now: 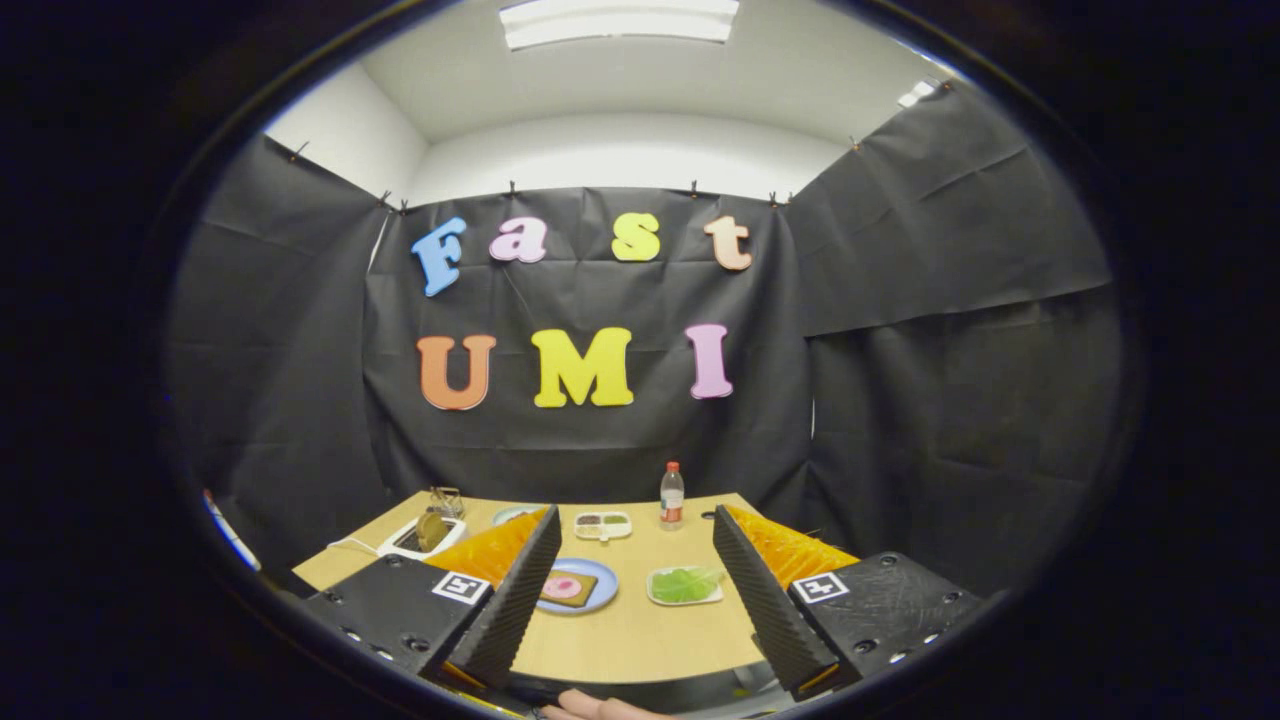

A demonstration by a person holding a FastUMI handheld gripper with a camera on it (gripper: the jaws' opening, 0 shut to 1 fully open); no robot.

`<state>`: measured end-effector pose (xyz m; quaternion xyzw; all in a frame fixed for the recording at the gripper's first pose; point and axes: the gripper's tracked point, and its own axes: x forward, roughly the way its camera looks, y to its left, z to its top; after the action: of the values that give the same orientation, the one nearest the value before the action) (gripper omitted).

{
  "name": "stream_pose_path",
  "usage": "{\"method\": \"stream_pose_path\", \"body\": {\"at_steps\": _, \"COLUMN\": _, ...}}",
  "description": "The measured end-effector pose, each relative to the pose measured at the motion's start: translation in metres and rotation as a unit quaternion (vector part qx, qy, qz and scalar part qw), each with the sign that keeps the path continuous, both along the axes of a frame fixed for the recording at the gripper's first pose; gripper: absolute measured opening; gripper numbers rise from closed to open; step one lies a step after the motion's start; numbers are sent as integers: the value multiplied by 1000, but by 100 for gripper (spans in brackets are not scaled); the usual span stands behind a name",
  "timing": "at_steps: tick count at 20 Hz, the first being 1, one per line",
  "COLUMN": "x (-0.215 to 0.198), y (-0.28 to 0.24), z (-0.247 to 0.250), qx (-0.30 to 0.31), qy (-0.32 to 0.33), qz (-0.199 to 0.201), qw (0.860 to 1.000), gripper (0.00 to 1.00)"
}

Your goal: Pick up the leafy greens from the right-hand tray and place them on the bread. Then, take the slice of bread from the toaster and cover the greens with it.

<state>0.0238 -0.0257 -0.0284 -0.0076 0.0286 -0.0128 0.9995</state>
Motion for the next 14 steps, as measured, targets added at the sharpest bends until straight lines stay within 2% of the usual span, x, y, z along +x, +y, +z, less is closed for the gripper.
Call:
{"method": "stream_pose_path", "body": {"at_steps": 7, "x": 34, "y": -16, "z": -22, "qx": 1, "qy": 27, "qz": -13, "qw": 1000, "gripper": 94}}
{"method": "stream_pose_path", "body": {"at_steps": 11, "x": 80, "y": -29, "z": -47, "qx": 1, "qy": 53, "qz": -15, "qw": 999, "gripper": 94}}
{"method": "stream_pose_path", "body": {"at_steps": 14, "x": 126, "y": -41, "z": -88, "qx": -23, "qy": 92, "qz": -18, "qw": 995, "gripper": 94}}
